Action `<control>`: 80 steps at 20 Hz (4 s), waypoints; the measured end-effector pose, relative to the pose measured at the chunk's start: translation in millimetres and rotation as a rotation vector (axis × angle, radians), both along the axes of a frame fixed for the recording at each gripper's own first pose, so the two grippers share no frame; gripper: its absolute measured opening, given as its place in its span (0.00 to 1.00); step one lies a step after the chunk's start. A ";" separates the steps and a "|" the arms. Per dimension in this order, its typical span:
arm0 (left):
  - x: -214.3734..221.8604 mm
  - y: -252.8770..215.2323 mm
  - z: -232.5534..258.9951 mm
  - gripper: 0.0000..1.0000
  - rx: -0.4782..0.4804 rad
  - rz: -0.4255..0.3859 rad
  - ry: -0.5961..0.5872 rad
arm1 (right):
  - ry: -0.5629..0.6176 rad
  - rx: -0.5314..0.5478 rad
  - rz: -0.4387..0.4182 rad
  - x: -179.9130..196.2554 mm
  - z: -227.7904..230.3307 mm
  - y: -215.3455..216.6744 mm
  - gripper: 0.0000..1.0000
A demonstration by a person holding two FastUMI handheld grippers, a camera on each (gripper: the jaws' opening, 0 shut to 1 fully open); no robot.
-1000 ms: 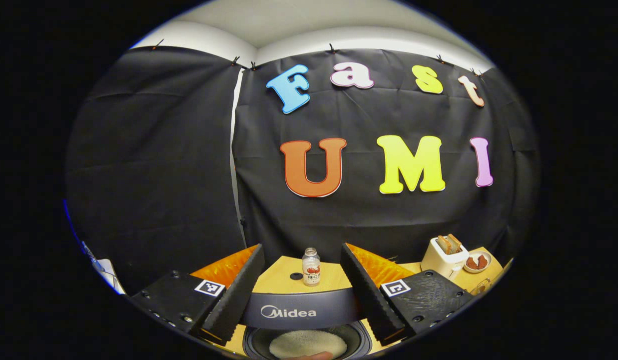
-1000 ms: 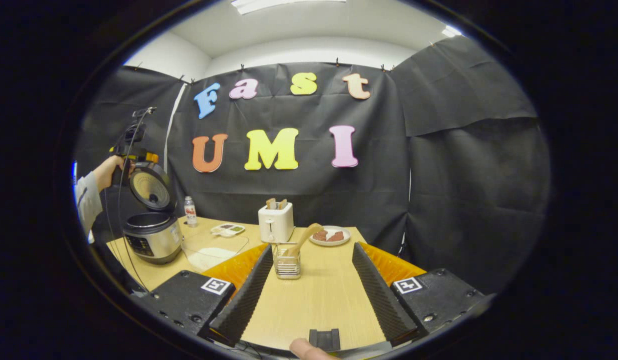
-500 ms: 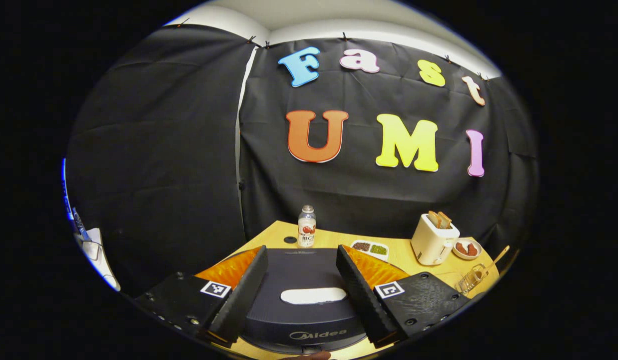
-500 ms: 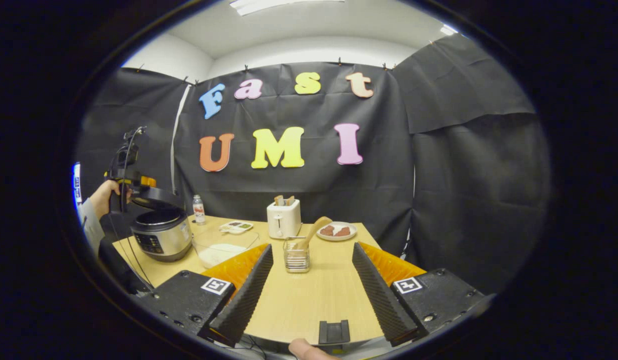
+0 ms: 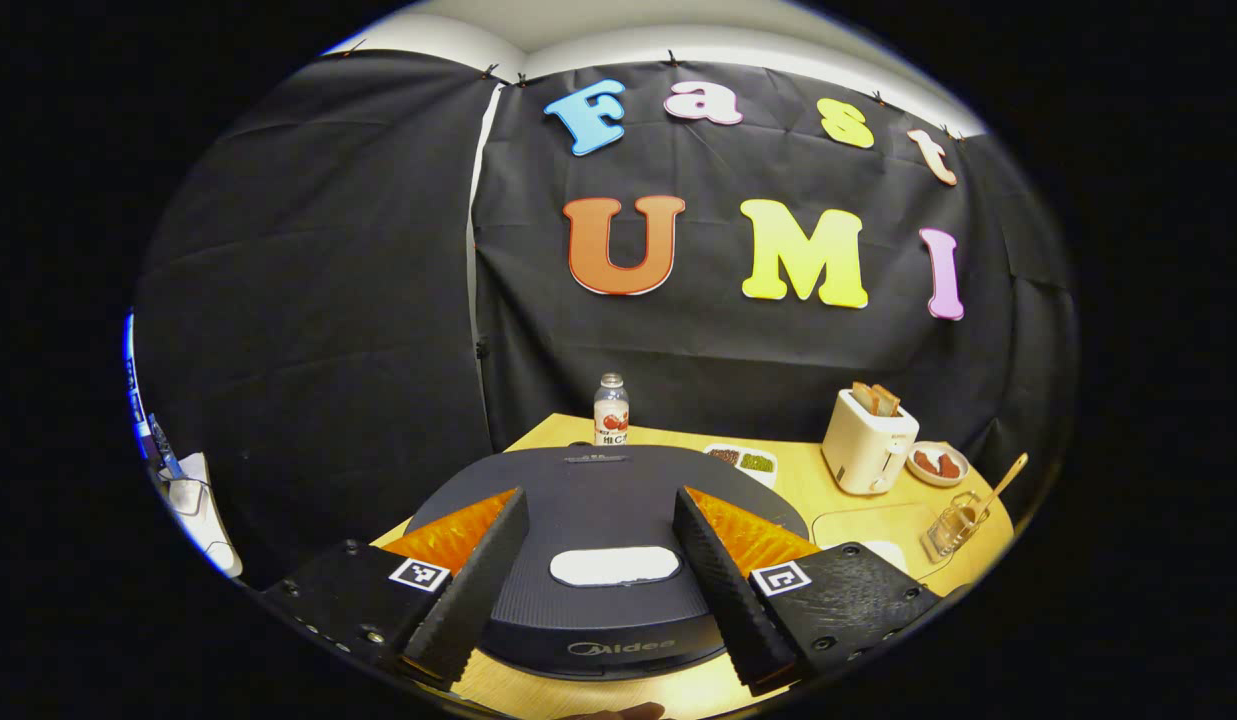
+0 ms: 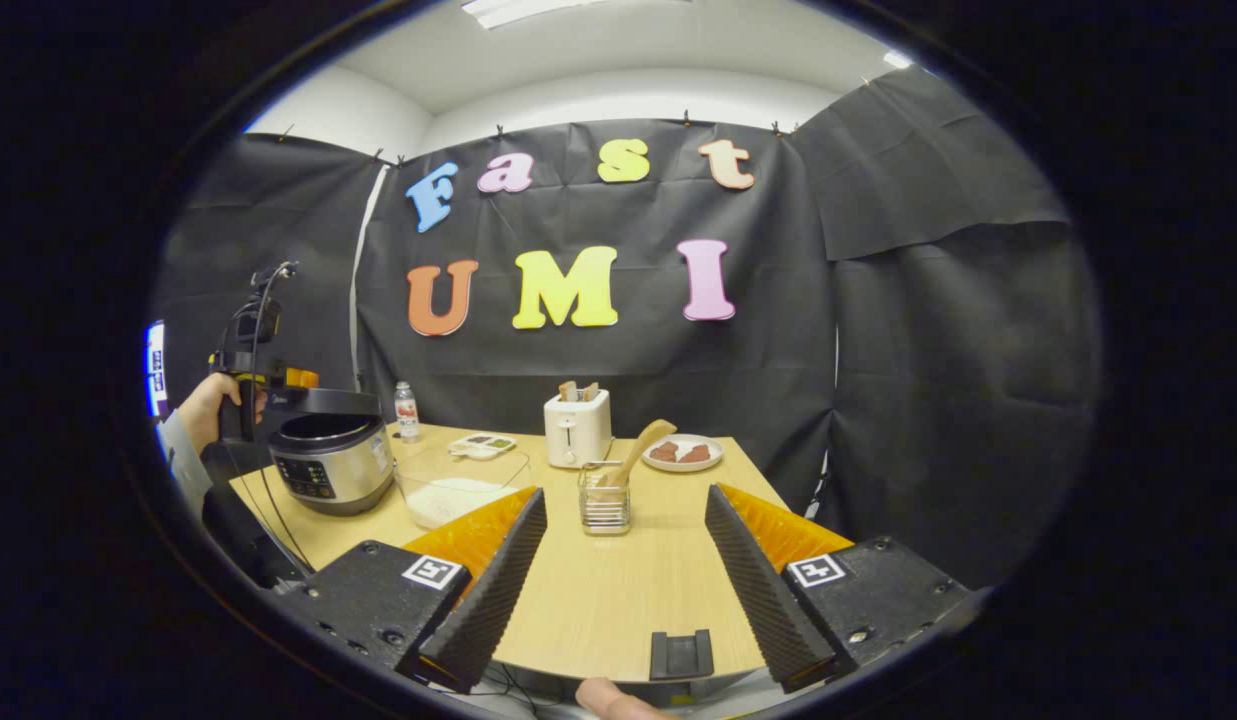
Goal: Close the left gripper, press the button to open the rice cooker; take a wooden spoon from the chopstick holder with the right hand, scoop a spoonful of rice and pour it into the rice cooker, then put the wooden spoon back into the chopstick holder.
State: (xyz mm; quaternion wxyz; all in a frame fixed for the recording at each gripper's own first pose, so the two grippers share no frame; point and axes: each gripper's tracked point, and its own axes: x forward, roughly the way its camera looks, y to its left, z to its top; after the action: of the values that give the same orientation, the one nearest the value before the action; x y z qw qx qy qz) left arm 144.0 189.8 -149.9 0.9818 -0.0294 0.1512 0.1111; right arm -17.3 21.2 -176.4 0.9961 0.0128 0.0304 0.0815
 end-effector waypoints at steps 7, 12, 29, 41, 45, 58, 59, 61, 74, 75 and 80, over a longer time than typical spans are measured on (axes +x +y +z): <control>-11.5 -5.5 -17.9 0.95 0.006 0.005 0.022 | 0.025 0.001 0.019 4.5 -13.1 10.5 0.99; -19.9 -9.1 -24.1 0.96 0.013 0.007 -0.005 | 0.035 -0.001 0.025 8.2 -19.3 16.5 0.99; -28.2 -15.8 -34.1 0.96 0.038 0.027 -0.140 | 0.018 -0.045 0.025 7.8 -14.7 34.5 1.00; -79.8 -52.0 48.9 0.92 0.018 -0.014 -0.172 | -0.086 -0.032 -0.032 -0.8 55.8 18.8 1.00; -105.0 -84.5 76.5 1.00 0.025 -0.069 -0.193 | -0.130 -0.005 -0.050 -5.8 87.6 15.2 0.99; -193.9 -160.6 103.1 0.95 0.043 -0.157 -0.262 | -0.126 -0.044 -0.099 -27.3 109.4 8.3 1.00; -199.2 -165.5 102.8 0.95 0.046 -0.167 -0.262 | -0.127 -0.046 -0.108 -28.4 109.8 5.2 1.00; -209.1 -170.8 102.9 0.95 0.046 -0.173 -0.269 | -0.127 -0.039 -0.119 -30.3 114.0 0.6 1.00; -219.8 -177.1 109.8 0.94 0.033 -0.204 -0.311 | -0.140 -0.051 -0.131 -47.5 134.1 -10.2 1.00; -220.1 -175.4 110.0 0.94 0.032 -0.198 -0.308 | -0.148 -0.055 -0.127 -48.7 135.4 -9.7 1.00; -222.1 -174.0 109.8 0.94 0.025 -0.184 -0.319 | -0.155 -0.055 -0.115 -54.5 132.7 -7.3 1.00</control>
State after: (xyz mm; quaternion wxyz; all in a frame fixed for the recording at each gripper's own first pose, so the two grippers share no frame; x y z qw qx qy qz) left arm -78.1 15.8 -40.2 0.9996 -0.0204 -0.0056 0.0167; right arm -71.9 13.9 -43.6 0.9985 -0.0192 -0.0451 0.0239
